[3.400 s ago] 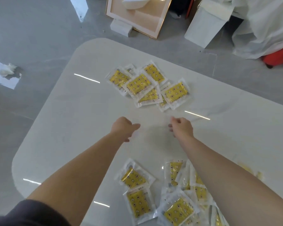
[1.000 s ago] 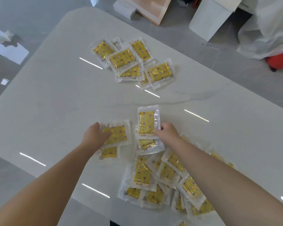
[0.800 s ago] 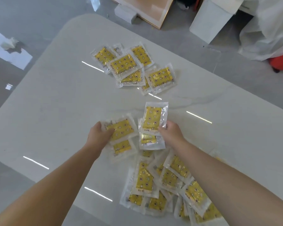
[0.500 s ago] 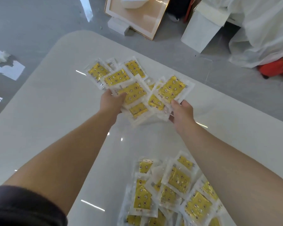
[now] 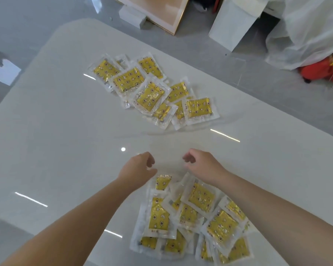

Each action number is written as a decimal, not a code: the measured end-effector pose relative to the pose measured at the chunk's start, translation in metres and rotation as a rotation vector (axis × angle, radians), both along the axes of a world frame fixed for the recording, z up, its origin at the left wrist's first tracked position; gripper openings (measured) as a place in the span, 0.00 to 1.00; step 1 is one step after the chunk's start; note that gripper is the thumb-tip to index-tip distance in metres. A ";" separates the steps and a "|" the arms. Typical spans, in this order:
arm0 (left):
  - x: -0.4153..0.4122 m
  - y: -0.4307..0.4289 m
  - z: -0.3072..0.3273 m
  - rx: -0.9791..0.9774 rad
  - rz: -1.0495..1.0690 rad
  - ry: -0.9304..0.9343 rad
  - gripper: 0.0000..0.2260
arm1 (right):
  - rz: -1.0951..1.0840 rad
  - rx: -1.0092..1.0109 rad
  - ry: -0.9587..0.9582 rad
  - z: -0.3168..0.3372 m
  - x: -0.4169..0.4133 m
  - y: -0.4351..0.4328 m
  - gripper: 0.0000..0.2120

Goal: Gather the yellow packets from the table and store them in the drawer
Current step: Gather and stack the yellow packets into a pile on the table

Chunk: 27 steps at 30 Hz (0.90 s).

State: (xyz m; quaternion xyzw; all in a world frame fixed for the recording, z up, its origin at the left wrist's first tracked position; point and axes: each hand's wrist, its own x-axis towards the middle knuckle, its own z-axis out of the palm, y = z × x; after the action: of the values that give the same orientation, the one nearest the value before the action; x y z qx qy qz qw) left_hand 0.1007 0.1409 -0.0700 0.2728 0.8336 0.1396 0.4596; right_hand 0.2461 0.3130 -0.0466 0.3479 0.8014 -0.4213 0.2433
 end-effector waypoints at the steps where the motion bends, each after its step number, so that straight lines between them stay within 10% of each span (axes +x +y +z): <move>1: 0.008 -0.004 0.000 0.016 -0.082 0.026 0.12 | 0.112 0.012 0.000 0.003 0.005 -0.001 0.12; 7: 0.053 -0.020 -0.006 0.021 -0.368 0.087 0.20 | 0.605 0.155 -0.023 0.002 0.032 -0.008 0.22; 16: 0.079 -0.009 -0.015 -0.017 -0.193 -0.038 0.09 | 0.493 0.185 -0.086 -0.002 0.037 -0.008 0.30; 20: 0.056 -0.014 -0.013 0.034 -0.013 -0.050 0.06 | 0.470 0.147 -0.177 -0.004 0.042 0.000 0.08; 27: 0.019 -0.016 -0.012 -0.059 -0.274 0.261 0.06 | 0.574 0.015 -0.252 -0.001 0.045 0.008 0.10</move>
State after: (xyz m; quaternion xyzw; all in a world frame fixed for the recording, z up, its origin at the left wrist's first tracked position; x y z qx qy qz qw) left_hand 0.1197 0.1247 -0.0820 0.3859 0.8450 0.0146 0.3699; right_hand 0.2908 0.3214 -0.0474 0.1585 0.8336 -0.2830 0.4471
